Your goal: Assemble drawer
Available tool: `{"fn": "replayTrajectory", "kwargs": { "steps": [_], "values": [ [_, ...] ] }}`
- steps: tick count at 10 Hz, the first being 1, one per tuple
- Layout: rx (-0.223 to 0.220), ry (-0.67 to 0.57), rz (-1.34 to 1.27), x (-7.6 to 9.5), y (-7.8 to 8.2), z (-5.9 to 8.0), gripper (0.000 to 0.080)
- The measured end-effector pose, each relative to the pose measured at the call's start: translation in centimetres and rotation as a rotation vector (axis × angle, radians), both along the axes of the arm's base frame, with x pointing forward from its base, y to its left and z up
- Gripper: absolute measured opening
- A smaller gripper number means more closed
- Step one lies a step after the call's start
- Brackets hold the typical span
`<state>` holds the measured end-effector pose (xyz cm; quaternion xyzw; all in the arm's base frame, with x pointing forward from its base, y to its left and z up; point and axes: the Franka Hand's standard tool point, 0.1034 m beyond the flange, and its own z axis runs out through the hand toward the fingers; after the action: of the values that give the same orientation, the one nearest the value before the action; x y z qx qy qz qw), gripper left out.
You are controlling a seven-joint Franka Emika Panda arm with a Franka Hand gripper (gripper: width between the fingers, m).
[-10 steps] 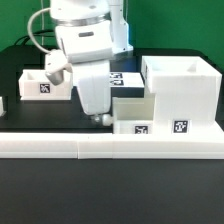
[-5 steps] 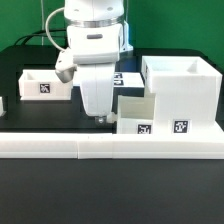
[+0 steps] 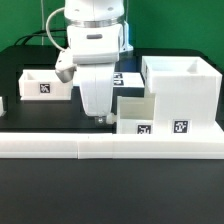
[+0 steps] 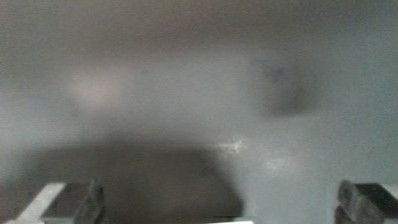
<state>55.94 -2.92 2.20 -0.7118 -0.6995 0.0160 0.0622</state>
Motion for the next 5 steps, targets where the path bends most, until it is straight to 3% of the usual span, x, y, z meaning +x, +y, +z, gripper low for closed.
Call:
{"fn": "replayTrajectory", "kwargs": {
  "steps": [5],
  "values": [
    [-0.064,0.061,-0.005,0.35,0.2,0.45,0.0649]
  ]
}}
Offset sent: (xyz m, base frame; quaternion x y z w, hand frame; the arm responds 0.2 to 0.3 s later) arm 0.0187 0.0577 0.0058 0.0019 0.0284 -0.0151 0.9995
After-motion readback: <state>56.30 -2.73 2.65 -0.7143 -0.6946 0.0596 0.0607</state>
